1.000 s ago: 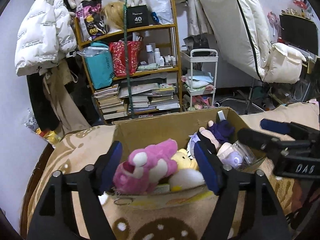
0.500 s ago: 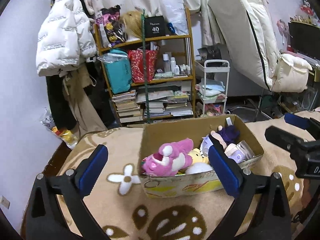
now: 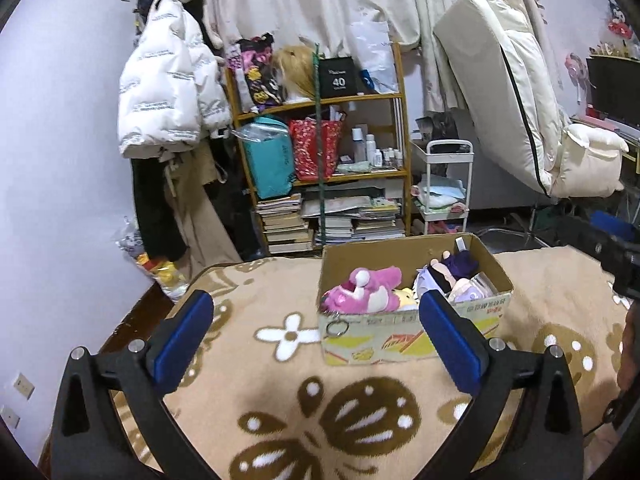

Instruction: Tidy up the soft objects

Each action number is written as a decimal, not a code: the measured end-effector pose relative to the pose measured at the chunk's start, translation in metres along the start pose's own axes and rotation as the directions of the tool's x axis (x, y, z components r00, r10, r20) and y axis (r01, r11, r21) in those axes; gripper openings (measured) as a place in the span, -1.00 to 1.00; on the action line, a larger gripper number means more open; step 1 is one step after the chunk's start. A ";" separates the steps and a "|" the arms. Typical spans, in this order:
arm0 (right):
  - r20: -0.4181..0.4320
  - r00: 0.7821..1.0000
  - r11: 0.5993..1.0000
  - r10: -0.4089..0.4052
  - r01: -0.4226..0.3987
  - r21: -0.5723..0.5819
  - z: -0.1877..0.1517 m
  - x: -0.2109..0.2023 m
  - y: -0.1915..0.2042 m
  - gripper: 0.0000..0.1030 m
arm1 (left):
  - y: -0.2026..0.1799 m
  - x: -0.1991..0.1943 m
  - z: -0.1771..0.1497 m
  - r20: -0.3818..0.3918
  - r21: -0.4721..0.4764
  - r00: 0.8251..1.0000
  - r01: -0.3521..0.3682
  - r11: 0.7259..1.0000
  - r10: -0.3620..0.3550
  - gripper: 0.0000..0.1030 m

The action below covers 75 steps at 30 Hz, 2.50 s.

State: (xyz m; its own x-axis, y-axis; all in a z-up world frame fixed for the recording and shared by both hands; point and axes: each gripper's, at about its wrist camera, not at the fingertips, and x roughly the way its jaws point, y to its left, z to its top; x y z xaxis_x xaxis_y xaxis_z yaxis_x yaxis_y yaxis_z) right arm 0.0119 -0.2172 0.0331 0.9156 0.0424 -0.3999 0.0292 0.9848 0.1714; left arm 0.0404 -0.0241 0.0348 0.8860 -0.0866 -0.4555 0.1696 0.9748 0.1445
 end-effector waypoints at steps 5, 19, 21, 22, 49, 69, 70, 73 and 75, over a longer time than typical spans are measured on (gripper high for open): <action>0.017 1.000 1.000 0.002 -0.002 0.001 0.000 -0.015 0.000 1.00 | 0.002 -0.020 -0.008 0.014 -0.004 1.000 -0.010 1.000 0.010 0.97; -0.011 1.000 0.999 -0.012 0.012 -0.041 -0.015 -0.029 0.004 1.00 | 0.014 -0.036 -0.024 0.032 -0.024 0.999 -0.044 0.999 0.044 0.97; -0.009 1.000 0.999 -0.012 0.011 -0.038 -0.016 -0.029 0.003 1.00 | 0.014 -0.034 -0.026 0.027 -0.026 0.999 -0.044 0.999 0.045 0.97; -0.010 1.000 0.999 -0.012 0.012 -0.039 -0.016 -0.029 0.003 1.00 | 0.015 -0.033 -0.027 0.024 -0.029 0.999 -0.048 0.998 0.049 0.97; -0.053 0.998 0.999 -0.028 0.026 -0.039 -0.019 -0.009 -0.002 1.00 | 0.013 -0.006 -0.035 -0.018 -0.030 0.998 -0.064 0.997 0.063 0.97; -0.055 0.998 0.999 -0.025 0.022 -0.041 -0.020 -0.009 -0.006 1.00 | 0.010 -0.006 -0.036 -0.014 -0.030 0.998 -0.066 0.997 0.066 0.97; -0.054 0.998 0.999 -0.025 0.023 -0.041 -0.020 -0.009 -0.006 1.00 | 0.010 -0.006 -0.036 -0.013 -0.030 0.998 -0.067 0.997 0.066 0.97; -0.054 0.998 0.999 -0.024 0.022 -0.041 -0.020 -0.008 -0.006 1.00 | 0.009 -0.006 -0.036 -0.017 -0.031 0.998 -0.065 0.997 0.064 0.97; -0.053 0.998 0.999 -0.025 0.023 -0.041 -0.020 -0.009 -0.006 1.00 | 0.009 -0.006 -0.037 -0.016 -0.030 0.998 -0.065 0.997 0.064 0.97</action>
State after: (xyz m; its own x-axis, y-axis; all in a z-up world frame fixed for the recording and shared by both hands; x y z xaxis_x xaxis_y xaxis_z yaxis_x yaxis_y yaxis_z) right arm -0.0044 -0.2200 0.0181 0.8918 0.0264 -0.4516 0.0338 0.9916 0.1248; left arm 0.0205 -0.0072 0.0067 0.8882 -0.0208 -0.4590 0.0989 0.9842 0.1468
